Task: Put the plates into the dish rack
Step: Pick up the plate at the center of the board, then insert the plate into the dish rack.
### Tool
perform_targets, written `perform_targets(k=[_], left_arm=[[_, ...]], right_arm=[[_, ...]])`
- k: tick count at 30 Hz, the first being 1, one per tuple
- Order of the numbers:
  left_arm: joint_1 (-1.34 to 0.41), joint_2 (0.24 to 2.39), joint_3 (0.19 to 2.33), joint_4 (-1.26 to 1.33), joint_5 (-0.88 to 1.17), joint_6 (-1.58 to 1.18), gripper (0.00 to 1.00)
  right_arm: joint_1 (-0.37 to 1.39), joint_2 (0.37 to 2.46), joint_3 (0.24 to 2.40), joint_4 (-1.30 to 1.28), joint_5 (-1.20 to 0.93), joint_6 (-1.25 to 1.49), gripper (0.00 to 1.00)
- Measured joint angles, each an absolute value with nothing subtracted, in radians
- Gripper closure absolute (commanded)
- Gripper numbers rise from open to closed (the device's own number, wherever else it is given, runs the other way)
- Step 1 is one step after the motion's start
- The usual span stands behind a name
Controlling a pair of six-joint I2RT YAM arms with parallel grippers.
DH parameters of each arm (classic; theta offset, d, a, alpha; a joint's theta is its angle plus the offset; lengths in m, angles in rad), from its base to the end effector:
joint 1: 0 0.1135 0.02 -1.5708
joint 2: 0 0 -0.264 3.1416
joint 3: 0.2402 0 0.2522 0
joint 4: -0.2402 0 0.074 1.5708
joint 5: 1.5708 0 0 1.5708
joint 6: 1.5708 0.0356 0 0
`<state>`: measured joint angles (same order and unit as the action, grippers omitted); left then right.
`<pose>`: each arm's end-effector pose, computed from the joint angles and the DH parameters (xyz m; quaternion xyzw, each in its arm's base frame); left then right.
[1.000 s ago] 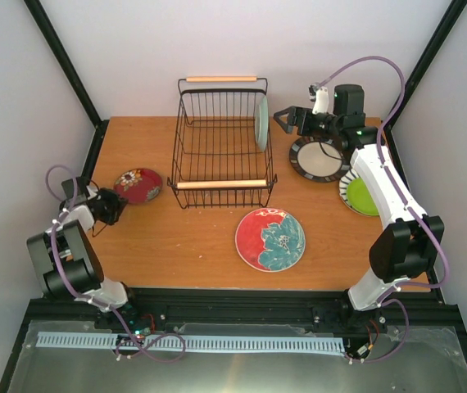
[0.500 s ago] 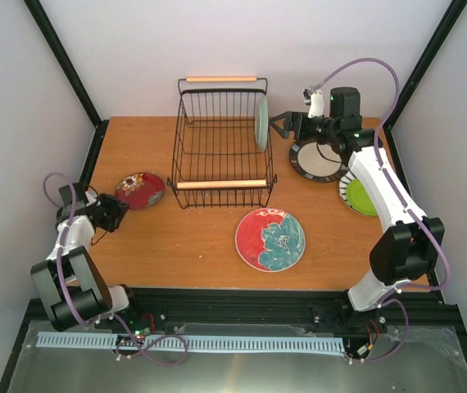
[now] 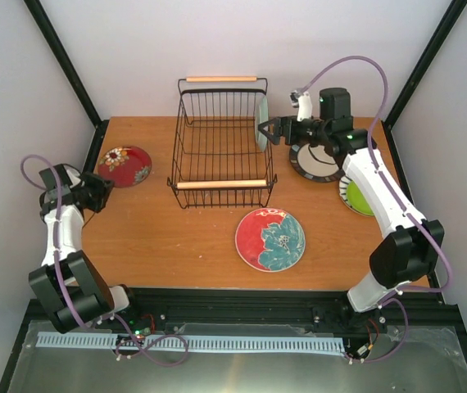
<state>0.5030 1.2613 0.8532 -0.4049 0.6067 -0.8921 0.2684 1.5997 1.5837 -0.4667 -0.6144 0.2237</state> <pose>0.2369 0.1072 0.2478 -0.4848 0.7505 -0.3405 0.2927 0.3463 0.1165 0.3856 -0.1747 0.8119 0.3711 0.4155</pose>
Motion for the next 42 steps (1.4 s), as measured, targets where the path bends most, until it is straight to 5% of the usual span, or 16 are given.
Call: perform_targets(k=[19,29,42], left_arm=[[0.483,1.341,1.143,-0.448,0.636,-0.978,0.99],[0.374,1.436,1.322,-0.567,0.641,-0.995,0.99],[0.263,1.494,1.470,-0.739,0.668,-0.969,0.99]], right_arm=[[0.670,1.693,1.856,-0.611,-0.430,-0.075,0.06],[0.920,1.747,1.847,-0.628,0.024,-0.352,0.03],[1.130,1.744,1.605,-0.269,0.553,-0.733,0.00]])
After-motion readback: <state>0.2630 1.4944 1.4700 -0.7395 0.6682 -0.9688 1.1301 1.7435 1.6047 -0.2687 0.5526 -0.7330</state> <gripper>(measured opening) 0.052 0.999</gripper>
